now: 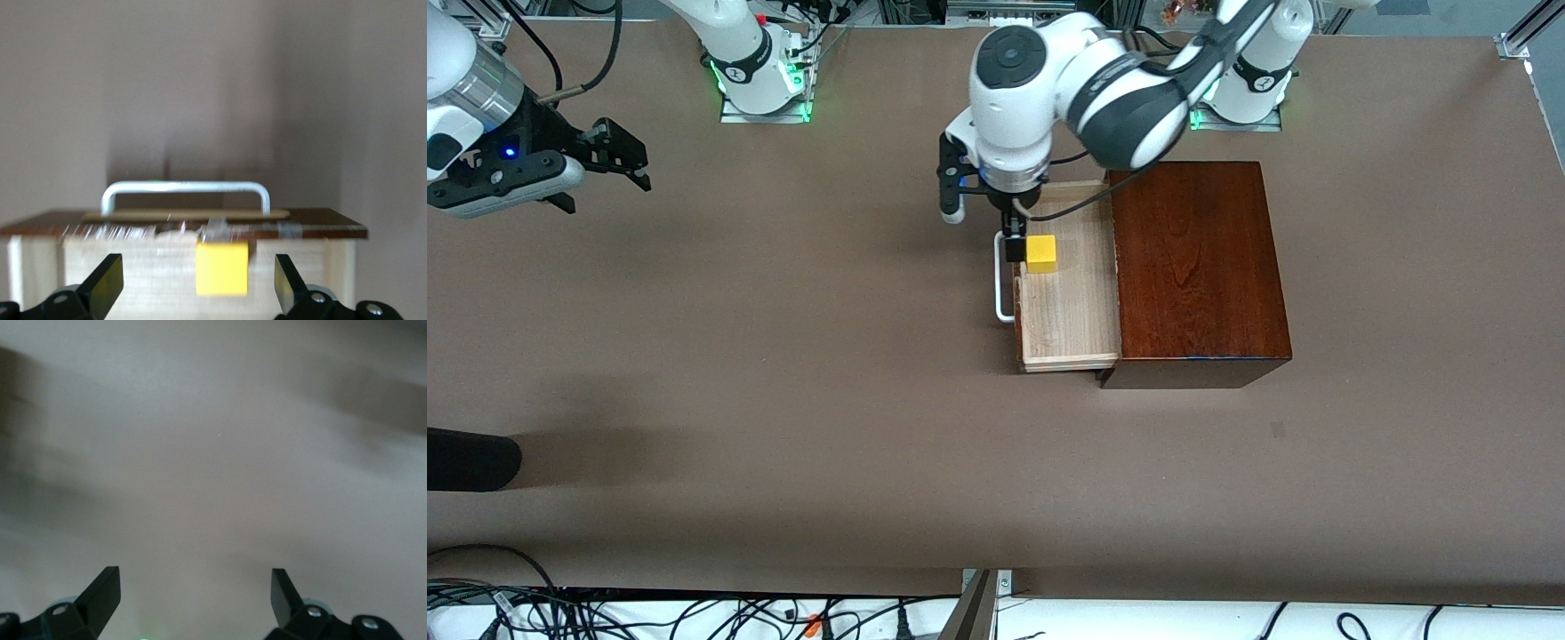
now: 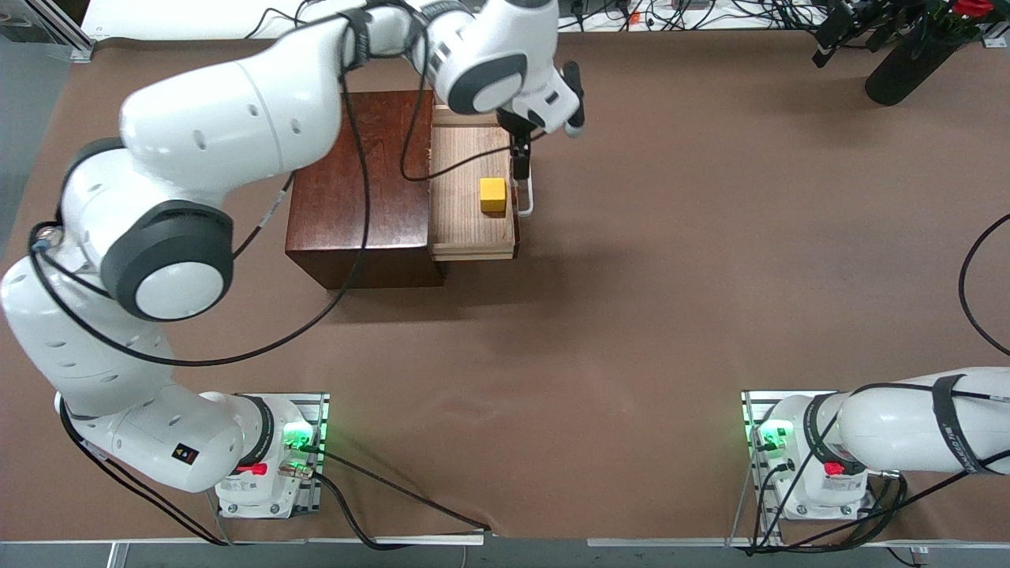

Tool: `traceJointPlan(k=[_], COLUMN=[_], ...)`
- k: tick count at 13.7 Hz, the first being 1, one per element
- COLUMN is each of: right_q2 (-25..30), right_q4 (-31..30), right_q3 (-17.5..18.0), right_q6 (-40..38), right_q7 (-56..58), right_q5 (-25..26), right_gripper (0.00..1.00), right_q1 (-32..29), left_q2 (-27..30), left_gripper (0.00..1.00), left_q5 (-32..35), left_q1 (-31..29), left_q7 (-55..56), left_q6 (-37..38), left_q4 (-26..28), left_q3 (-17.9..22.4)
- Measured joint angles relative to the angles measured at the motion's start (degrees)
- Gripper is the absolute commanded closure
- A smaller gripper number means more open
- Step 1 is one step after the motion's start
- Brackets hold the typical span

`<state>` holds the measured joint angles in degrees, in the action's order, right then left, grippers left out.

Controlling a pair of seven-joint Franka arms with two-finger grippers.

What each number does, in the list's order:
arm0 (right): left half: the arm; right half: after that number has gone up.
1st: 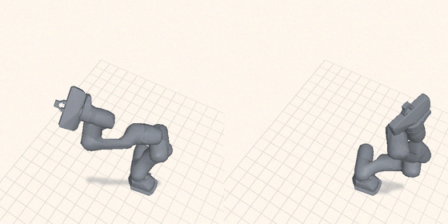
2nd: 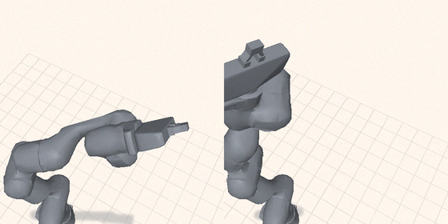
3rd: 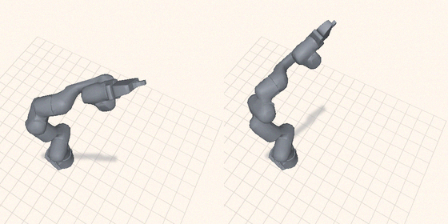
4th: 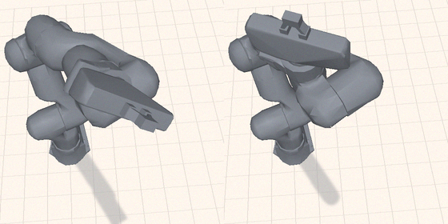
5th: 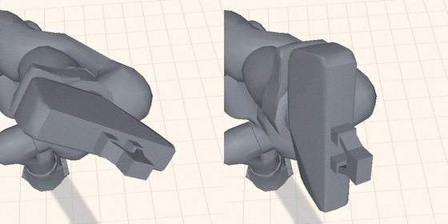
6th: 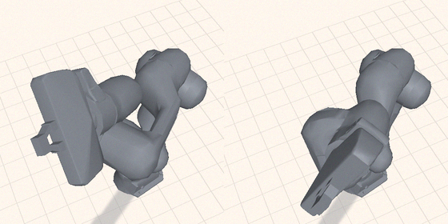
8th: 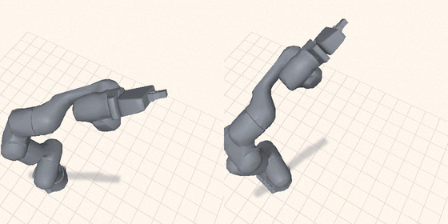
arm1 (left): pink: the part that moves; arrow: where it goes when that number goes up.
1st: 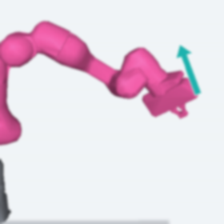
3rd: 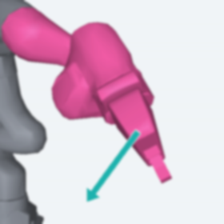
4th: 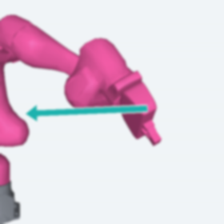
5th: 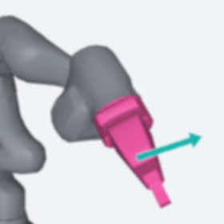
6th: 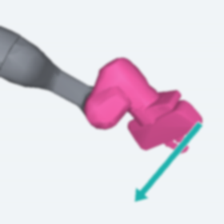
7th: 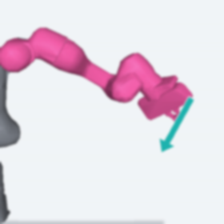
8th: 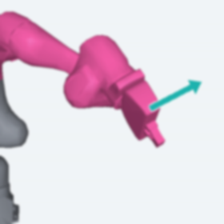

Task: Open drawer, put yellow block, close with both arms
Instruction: 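Push the drawer handle with the left gripper into the box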

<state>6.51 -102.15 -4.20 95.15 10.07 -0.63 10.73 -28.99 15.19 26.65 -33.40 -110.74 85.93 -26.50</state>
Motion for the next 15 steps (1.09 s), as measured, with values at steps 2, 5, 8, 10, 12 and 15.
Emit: traceJointPlan(k=[2, 5, 8, 10, 12, 15], right_q2=[-0.3, -1.1, -2.1, -2.4, -2.5, -2.6], right_q4=[0.0, 1.2, 3.2, 3.5, 3.5, 3.6], right_q3=[0.0, 0.0, 0.0, -0.1, -0.1, -1.1], right_q6=[0.3, 0.7, 0.7, 0.7, 0.7, 0.7], right_q7=[-1.4, -1.4, -1.4, -1.4, -1.4, -1.4], right_q5=[0.0, 0.0, 0.0, 0.0, 0.0, 0.0], right_gripper=[0.0, 0.0, 0.0, 0.0, 0.0, 0.0], right_q1=[0.0, 0.0, 0.0, 0.0, 0.0, -0.1], left_q2=[-3.5, -6.1, -7.2, -7.6, -7.6, -7.6], left_gripper=[0.0, 0.0, 0.0, 0.0, 0.0, 0.0], left_q5=[2.8, 4.3, 7.3, 8.0, 8.2, 8.2], left_q1=[1.6, 2.4, 2.4, 2.4, 2.2, 2.1], left_q7=[0.1, 0.8, 1.1, 1.2, 1.4, 2.1], left_q6=[-1.6, -2.4, -3.0, -3.0, -3.0, -2.8], left_q4=[0.0, -0.1, -0.1, -0.1, -0.2, -0.3], left_q3=[0.0, 0.2, 0.3, 0.4, 0.5, 0.6])
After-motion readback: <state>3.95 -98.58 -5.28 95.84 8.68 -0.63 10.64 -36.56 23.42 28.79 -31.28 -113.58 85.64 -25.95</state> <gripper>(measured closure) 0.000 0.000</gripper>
